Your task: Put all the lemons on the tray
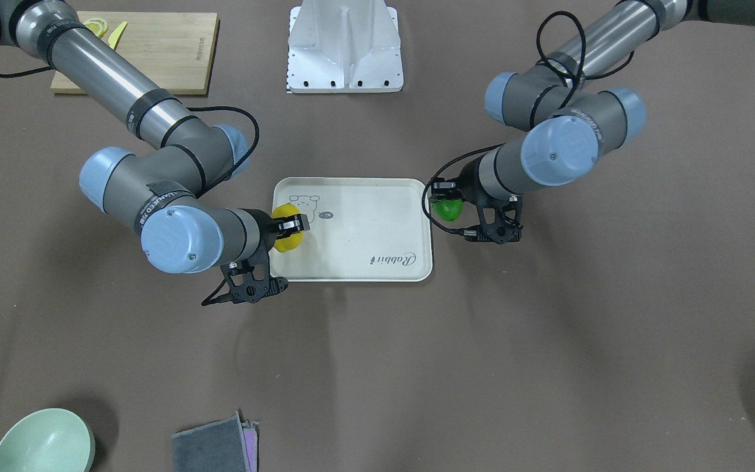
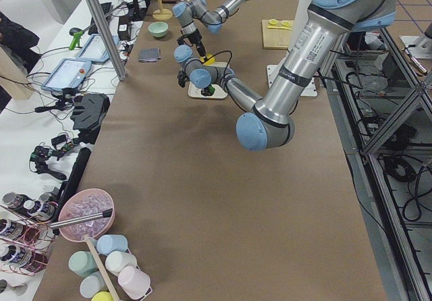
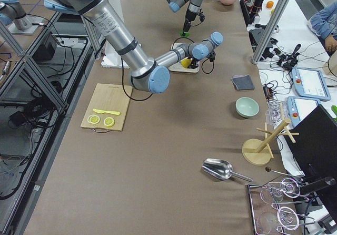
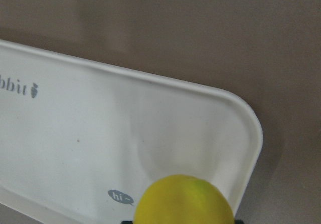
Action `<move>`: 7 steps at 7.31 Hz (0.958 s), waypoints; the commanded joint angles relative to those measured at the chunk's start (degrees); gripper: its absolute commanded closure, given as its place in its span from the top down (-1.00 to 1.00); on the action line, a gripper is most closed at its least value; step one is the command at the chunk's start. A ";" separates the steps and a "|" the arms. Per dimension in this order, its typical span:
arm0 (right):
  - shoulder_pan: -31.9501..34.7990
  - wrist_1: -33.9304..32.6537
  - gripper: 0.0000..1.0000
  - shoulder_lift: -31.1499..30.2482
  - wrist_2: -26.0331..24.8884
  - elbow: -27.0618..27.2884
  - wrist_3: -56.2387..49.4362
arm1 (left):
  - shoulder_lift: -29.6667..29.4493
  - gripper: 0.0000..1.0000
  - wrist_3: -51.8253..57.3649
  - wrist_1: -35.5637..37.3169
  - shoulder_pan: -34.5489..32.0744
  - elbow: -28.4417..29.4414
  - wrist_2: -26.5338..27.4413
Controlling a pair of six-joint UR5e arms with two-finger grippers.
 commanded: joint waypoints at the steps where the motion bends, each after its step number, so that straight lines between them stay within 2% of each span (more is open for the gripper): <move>1: 0.03 0.08 0.99 0.18 -0.09 0.05 0.03 | -2.34 -1.00 -3.53 0.09 2.91 0.68 1.37; 4: 2.30 0.08 0.99 0.19 0.52 0.23 0.03 | -6.82 -1.00 -11.96 -0.08 8.27 1.74 7.16; 5: 4.92 0.43 0.99 -0.34 0.69 0.75 -0.84 | -8.31 -1.00 -11.98 -0.17 8.46 3.83 7.18; 7: 10.37 10.93 0.99 -5.50 0.08 1.11 -5.48 | -9.12 -1.00 -11.55 -4.70 8.46 8.23 9.97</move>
